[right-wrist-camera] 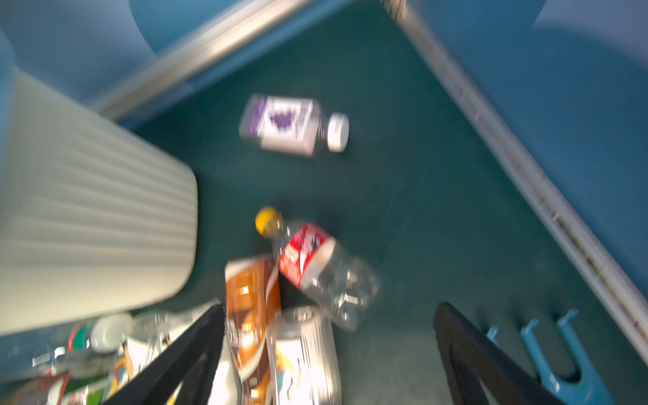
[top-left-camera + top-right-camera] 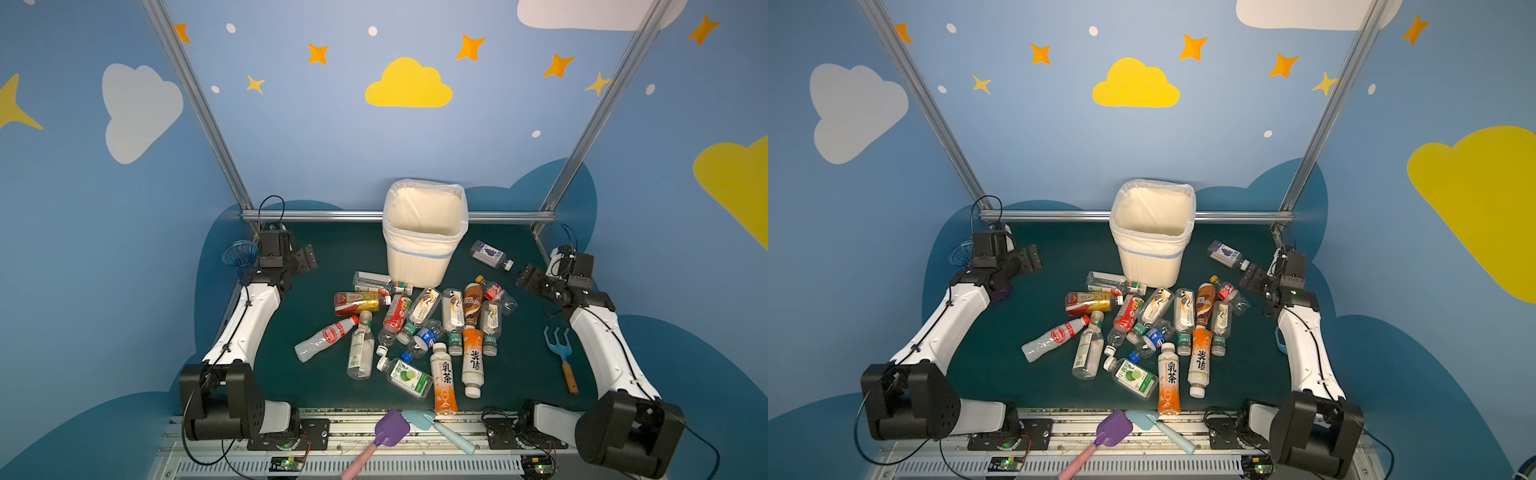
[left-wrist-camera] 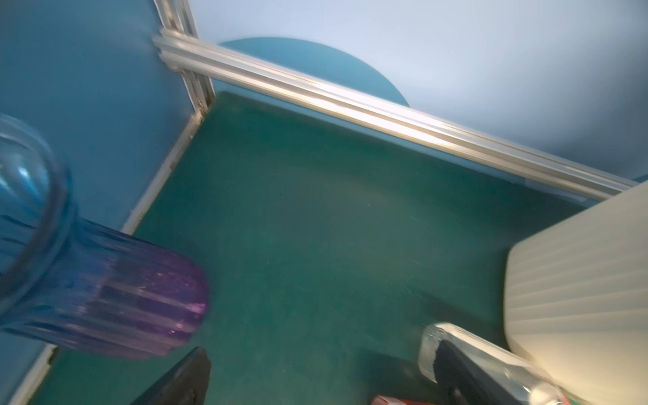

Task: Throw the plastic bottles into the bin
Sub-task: 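Reach the right gripper toward the grape juice bottle while the left arm rises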

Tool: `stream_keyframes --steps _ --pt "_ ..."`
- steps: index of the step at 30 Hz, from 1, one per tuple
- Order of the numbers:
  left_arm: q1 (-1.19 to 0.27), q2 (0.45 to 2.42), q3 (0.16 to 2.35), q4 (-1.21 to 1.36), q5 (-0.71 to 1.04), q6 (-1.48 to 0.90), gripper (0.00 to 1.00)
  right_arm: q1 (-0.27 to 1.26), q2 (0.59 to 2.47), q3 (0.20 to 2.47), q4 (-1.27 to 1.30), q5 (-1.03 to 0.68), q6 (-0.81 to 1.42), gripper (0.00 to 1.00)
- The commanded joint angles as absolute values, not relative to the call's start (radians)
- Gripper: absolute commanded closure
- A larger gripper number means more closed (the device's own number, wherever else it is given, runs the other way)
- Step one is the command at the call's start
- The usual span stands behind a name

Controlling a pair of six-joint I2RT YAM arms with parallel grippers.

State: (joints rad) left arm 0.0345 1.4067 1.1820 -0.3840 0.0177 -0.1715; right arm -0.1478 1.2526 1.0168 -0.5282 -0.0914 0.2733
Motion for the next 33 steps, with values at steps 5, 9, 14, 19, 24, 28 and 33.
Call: stream_keyframes --steps 5,9,14,19,24,28,33 --pt "0.035 1.42 1.267 -0.62 0.131 -0.257 0.0 -0.151 1.387 1.127 -0.762 -0.194 0.181 0.08" --pt "0.034 1.418 1.264 -0.618 0.176 -0.265 0.0 -0.152 1.453 1.183 -0.756 -0.186 0.165 0.08" --pt "0.034 1.434 1.273 -0.624 0.197 -0.271 0.0 -0.149 1.574 1.321 -0.775 -0.164 0.101 0.08" --pt "0.035 1.437 1.288 -0.634 0.192 -0.266 0.0 -0.14 1.746 1.523 -0.832 -0.164 0.026 0.07" --pt "0.037 1.433 1.301 -0.647 0.173 -0.258 0.0 -0.11 1.924 1.721 -0.88 -0.133 -0.044 0.06" --pt "0.039 1.425 1.303 -0.66 0.157 -0.261 0.0 -0.092 2.057 1.878 -0.91 -0.107 -0.102 0.05" --pt "0.042 1.403 1.285 -0.644 0.125 -0.276 0.0 -0.09 2.192 2.054 -0.945 -0.125 -0.161 0.05"
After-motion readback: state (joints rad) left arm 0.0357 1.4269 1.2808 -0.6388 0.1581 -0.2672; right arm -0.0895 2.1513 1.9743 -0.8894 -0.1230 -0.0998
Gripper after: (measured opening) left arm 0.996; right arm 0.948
